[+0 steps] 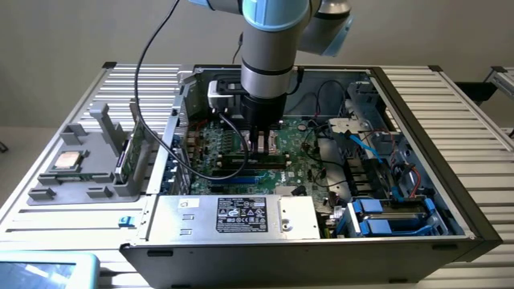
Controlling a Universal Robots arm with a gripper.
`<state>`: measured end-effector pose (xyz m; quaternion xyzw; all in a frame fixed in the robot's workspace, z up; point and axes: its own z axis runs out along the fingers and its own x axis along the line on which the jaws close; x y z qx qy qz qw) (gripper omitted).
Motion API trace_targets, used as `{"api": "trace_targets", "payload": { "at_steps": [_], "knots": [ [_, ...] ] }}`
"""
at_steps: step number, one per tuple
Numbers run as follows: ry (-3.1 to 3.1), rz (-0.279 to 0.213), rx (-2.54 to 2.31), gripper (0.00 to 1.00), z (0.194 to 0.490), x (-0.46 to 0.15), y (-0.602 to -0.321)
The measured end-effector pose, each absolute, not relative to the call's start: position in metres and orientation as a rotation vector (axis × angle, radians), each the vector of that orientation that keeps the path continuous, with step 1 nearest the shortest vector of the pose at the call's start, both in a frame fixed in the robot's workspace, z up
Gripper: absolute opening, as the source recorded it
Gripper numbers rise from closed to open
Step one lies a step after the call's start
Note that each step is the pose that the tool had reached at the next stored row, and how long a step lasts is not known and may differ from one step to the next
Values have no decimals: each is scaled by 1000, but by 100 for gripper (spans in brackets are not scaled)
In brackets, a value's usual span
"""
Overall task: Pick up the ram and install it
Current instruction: 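Insert the ram into the slot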
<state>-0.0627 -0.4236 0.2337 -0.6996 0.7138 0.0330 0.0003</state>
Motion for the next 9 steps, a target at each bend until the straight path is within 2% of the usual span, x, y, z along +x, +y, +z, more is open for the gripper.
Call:
{"api": "trace_targets", "payload": {
  "at_steps": [9],
  "knots": [
    [2241,102,-2197,11,233,-63,-424]
  ]
}}
